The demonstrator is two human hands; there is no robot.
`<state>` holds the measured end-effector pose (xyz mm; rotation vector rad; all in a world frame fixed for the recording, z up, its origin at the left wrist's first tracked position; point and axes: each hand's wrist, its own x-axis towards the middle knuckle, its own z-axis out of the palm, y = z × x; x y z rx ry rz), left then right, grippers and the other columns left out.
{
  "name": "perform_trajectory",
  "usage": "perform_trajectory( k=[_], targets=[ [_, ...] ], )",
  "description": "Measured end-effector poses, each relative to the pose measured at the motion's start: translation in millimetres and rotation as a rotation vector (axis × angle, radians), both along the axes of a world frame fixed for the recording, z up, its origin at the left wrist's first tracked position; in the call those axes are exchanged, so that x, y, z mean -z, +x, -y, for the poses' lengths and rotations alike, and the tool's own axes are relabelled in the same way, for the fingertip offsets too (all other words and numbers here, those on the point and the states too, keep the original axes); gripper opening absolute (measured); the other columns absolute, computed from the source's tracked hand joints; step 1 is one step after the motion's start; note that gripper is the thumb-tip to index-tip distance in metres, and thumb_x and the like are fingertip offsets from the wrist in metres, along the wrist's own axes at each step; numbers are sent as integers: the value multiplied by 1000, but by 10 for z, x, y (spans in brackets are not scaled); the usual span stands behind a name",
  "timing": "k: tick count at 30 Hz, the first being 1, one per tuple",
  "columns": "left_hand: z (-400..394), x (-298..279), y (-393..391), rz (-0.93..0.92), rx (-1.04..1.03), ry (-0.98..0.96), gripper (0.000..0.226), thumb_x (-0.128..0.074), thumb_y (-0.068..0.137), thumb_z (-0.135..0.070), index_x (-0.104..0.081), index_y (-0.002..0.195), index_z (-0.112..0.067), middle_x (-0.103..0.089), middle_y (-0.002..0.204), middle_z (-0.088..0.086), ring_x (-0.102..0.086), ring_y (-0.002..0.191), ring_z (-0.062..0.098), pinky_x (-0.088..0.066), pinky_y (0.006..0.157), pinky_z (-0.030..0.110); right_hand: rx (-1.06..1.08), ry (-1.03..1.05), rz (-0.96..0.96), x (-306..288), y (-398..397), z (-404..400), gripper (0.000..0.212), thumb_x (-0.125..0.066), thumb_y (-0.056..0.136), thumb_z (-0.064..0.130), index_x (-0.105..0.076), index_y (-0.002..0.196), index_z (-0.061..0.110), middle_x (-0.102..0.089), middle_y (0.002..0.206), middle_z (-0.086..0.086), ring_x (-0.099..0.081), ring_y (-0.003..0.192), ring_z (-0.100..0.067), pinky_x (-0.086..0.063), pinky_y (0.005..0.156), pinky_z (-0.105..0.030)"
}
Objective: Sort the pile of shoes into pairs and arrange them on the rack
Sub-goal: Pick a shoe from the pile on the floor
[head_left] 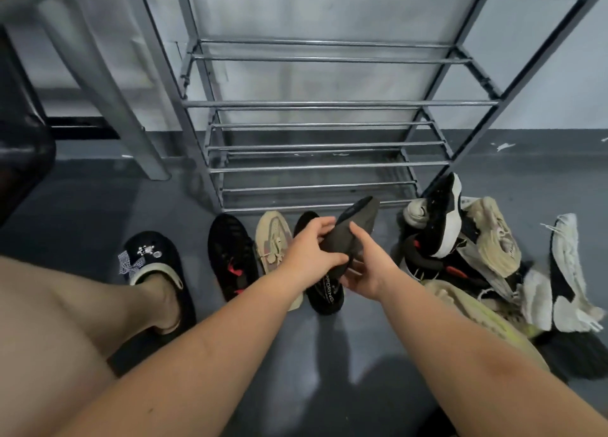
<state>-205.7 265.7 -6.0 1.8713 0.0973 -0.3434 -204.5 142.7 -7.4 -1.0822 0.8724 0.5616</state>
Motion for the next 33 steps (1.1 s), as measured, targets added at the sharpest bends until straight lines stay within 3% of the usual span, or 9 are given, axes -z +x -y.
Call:
perform_trajectory(
  k=[2,4,8,11,15,20,26,30,33],
  targets=[
    [-53,-15,91,-56,-142,-86,61,-76,70,-36,-51,125,-28,-55,124,-6,-49,115,12,-39,102,31,21,55,7,-5,19,18,52,-70,75,49,-62,111,12,-65,99,-9,-63,92,-22,-53,67,-33],
    [-105,-23,168,-272,-209,-213,68,-65,73,-56,-50,130,-23,-53,131,-3,-50,119,16,-37,105,36,-3,80,25,-4,22,31,45,-66,78,48,-63,105,11,-65,100,-10,-62,93,-23,-54,70,-33],
    [-173,29,50,-781,-115,-418,69,-47,79,-69,-55,124,-18,-61,122,6,-58,108,26,-46,82,41,-215,97,80,48,-49,51,37,-54,83,53,-65,95,20,-68,80,1,-57,80,-16,-45,76,-28],
    [-206,89,5,-751,-251,-597,54,-55,86,-49,-53,125,-13,-63,120,13,-62,104,28,-52,70,38,-332,24,103,98,-62,92,38,-51,87,53,-65,104,22,-64,99,0,-54,97,-17,-40,88,-31],
    [-207,127,-43,-527,-291,-515,25,-58,90,-26,-59,113,-16,-65,116,10,-64,91,20,-53,68,29,-256,69,107,97,-56,55,44,-59,85,50,-63,113,16,-68,104,-5,-63,99,-19,-52,75,-30],
    [-246,176,-106,-537,-234,-558,10,-56,91,-22,-63,100,-21,-72,82,-5,-70,65,6,-54,50,20,-324,-99,114,206,-110,75,35,-70,83,25,-60,113,12,-69,99,-4,-63,90,-17,-52,66,-26],
    [-193,292,-137,-634,-63,-421,39,-57,91,-19,-51,129,-21,-64,100,-7,-61,92,10,-52,66,19,-454,-97,8,319,-162,422,11,-68,85,17,-67,96,20,-70,89,3,-62,85,-12,-49,66,-23],
    [-93,414,-122,-708,0,-424,48,-58,90,-12,-46,135,-23,-63,117,-2,-59,111,19,-47,97,34,-439,-124,-12,419,-191,595,11,-68,85,16,-68,94,21,-70,90,2,-63,85,-14,-50,68,-24],
    [7,482,-89,-730,42,-415,46,-58,89,-8,-49,132,-21,-66,106,-5,-62,102,18,-49,90,31,-418,-145,-20,494,-195,703,9,-66,86,16,-68,91,23,-69,88,3,-62,84,-13,-49,70,-24]
  ],
)
